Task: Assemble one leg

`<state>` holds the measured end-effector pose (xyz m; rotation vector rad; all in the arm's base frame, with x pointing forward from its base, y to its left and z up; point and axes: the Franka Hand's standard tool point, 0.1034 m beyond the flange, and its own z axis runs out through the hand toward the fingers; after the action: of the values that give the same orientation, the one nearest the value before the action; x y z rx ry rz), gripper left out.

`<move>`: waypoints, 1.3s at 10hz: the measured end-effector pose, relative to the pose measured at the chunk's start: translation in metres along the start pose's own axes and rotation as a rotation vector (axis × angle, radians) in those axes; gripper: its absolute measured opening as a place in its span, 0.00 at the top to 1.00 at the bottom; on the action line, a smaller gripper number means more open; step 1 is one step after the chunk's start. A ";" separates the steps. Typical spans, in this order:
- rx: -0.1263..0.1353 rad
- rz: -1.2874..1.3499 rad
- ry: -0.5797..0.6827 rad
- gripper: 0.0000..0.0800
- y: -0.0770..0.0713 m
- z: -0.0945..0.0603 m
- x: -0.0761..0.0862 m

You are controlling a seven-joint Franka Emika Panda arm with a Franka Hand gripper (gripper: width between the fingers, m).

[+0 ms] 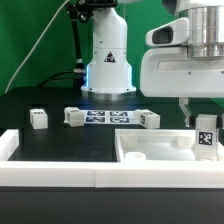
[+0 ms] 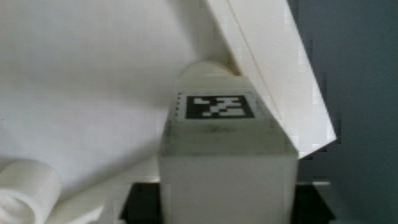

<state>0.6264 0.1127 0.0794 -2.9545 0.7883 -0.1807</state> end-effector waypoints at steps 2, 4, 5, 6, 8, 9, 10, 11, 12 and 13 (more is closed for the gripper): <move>0.001 0.087 -0.001 0.64 0.001 0.000 0.000; 0.004 0.340 -0.003 0.64 0.004 0.000 0.000; 0.008 0.505 -0.009 0.64 0.006 0.000 0.000; 0.014 0.647 -0.016 0.64 0.009 0.000 0.000; 0.035 0.862 -0.021 0.64 0.011 0.001 -0.001; 0.037 1.005 -0.030 0.64 0.011 0.001 -0.002; 0.033 1.099 -0.035 0.64 0.010 0.001 -0.003; 0.031 1.205 -0.041 0.64 0.010 0.001 -0.004; 0.028 1.365 -0.053 0.64 0.009 0.001 -0.006; 0.027 1.481 -0.060 0.64 0.008 0.001 -0.007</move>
Offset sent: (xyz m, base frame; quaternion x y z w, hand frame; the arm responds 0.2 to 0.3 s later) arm -0.0155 -0.0074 -0.0010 -0.0068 0.0036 0.2656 0.9640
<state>0.6166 0.1088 0.0770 -1.6038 2.4953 0.0176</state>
